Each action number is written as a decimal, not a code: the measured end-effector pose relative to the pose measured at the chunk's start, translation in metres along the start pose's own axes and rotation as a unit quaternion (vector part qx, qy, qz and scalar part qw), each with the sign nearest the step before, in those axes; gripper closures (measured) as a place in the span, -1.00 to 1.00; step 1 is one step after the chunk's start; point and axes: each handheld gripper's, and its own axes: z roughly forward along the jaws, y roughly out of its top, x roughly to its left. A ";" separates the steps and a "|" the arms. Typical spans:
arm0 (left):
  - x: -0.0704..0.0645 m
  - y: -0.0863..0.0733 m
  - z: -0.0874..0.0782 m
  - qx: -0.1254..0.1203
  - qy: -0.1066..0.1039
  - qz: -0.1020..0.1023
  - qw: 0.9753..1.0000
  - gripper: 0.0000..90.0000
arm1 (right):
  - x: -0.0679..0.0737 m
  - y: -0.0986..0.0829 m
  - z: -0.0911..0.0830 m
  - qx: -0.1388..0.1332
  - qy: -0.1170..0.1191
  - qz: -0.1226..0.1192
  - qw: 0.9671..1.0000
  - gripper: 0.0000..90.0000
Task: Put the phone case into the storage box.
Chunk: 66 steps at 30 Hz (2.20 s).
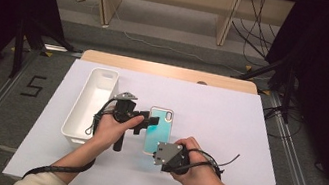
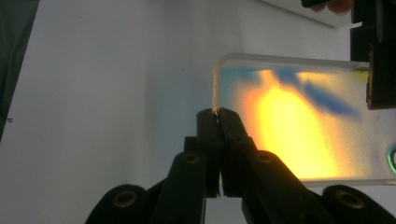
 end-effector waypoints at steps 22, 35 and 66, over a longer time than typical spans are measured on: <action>-0.004 0.003 -0.011 -0.026 -0.021 -0.034 0.999 0.67 | 0.001 -0.002 0.005 -0.001 0.004 -0.008 1.000 0.98; -0.018 0.005 -0.015 -0.047 -0.032 -0.013 0.998 0.78 | 0.001 -0.005 0.010 0.007 0.004 0.001 1.000 0.98; -0.024 0.009 -0.026 -0.081 -0.018 0.033 0.996 0.82 | -0.005 -0.010 0.005 -0.044 -0.015 0.078 0.996 0.11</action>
